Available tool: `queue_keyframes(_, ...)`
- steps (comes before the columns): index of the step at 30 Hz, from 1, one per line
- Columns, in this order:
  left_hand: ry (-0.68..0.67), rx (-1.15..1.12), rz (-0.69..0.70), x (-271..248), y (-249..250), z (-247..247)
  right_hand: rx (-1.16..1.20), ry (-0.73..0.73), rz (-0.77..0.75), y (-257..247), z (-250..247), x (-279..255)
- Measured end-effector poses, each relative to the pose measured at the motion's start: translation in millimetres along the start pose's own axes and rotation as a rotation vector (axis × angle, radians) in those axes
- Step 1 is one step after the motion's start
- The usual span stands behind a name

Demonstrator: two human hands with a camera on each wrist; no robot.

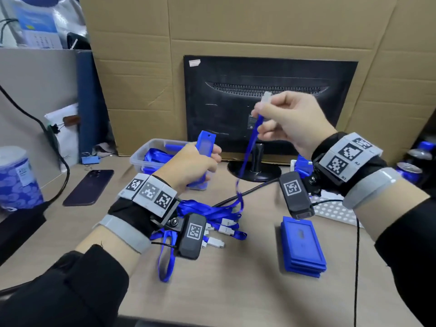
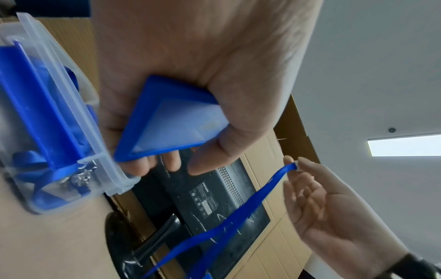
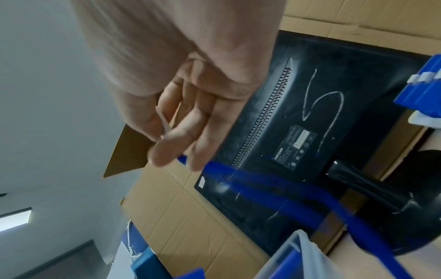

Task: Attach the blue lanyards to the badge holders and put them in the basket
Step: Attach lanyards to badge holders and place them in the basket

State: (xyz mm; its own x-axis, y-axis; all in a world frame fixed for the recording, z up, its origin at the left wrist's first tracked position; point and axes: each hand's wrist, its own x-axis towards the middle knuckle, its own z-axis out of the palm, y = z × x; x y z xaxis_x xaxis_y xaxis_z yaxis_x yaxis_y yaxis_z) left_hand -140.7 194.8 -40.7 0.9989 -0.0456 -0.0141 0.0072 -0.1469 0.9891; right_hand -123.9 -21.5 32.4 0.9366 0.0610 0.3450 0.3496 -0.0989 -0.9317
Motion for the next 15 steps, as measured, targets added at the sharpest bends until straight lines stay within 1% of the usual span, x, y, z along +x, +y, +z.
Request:
queue_keyframes(5, -0.009, -0.146, 0.15, 18.9, 26.8, 31.3, -0.253, -0.178, 0.051, 32.7, -22.9, -1.2)
queue_keyframes(7, -0.019, -0.158, 0.193, 29.8, 32.0, 44.9, -0.241, -0.242, 0.081, 47.1, -31.5, 2.7)
queue_keyframes(10, -0.039, -0.186, 0.218, 41.4, 31.2, 56.7, -0.159, -0.243, 0.112, 64.5, -38.9, 7.3)
queue_keyframes(12, -0.045, -0.207, 0.224, 54.7, 25.3, 65.0, -0.09, -0.27, 0.115, 76.7, -43.6, 12.2)
queue_keyframes(15, -0.056, -0.245, 0.244, 69.8, 16.6, 71.8, -0.064, -0.264, 0.126, 91.3, -45.5, 17.6)
